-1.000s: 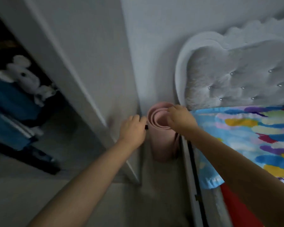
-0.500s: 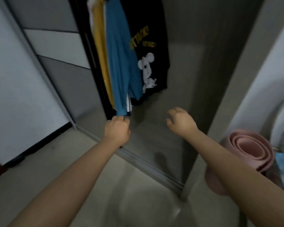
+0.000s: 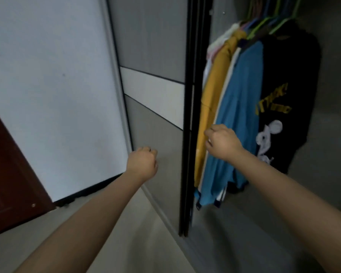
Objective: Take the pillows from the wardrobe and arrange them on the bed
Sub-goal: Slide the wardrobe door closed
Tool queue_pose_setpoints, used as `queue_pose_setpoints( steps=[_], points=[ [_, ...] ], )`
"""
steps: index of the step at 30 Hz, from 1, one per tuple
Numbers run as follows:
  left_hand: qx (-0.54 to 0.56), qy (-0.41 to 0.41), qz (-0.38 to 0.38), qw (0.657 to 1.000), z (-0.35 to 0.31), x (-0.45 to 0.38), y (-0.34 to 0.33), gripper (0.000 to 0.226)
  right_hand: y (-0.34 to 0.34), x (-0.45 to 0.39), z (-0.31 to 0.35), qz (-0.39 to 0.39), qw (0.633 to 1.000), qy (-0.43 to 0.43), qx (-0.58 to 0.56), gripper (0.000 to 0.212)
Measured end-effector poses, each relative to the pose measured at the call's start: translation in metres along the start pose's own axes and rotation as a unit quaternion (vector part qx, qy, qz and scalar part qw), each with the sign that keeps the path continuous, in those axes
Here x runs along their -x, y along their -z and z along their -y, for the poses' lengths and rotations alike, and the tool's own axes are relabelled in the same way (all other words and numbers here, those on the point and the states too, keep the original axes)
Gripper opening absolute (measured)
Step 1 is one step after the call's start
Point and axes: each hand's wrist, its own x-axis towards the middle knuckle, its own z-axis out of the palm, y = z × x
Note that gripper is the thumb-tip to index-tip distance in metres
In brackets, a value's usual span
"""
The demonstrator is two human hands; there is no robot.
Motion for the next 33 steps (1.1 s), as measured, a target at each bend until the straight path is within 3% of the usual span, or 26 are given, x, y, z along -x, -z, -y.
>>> queue_pose_setpoints(
  steps=[5, 13, 16, 19, 21, 24, 33],
  points=[
    [-0.003, 0.005, -0.023, 1.000, 0.040, -0.075, -0.005, 0.028, -0.016, -0.109, 0.017, -0.032, 0.996, 0.060, 0.064, 0.034],
    [0.025, -0.072, -0.115, 0.990, 0.090, -0.213, 0.027, 0.028, -0.010, -0.227, 0.019, -0.101, 0.970, 0.028, 0.220, 0.026],
    [0.037, -0.101, -0.129, 0.986, 0.095, -0.257, 0.031, 0.032, 0.006, -0.239, 0.010, -0.165, 0.932, 0.111, 0.302, 0.013],
    [0.074, -0.114, -0.156, 0.978, 0.090, -0.291, 0.029, 0.035, 0.017, -0.241, 0.009, -0.113, 0.925, 0.161, 0.326, 0.016],
    [0.108, -0.115, -0.179, 0.971, 0.085, -0.304, 0.024, 0.037, 0.017, -0.243, 0.009, -0.075, 0.926, 0.160, 0.332, 0.022],
    [0.161, -0.114, -0.208, 0.958, 0.079, -0.314, 0.017, 0.039, 0.013, -0.241, 0.010, -0.057, 0.922, 0.160, 0.348, 0.014],
    [0.211, -0.164, -0.243, 0.932, 0.052, -0.316, 0.024, 0.043, 0.023, -0.194, -0.003, -0.071, 0.939, 0.136, 0.309, 0.015]
  ],
)
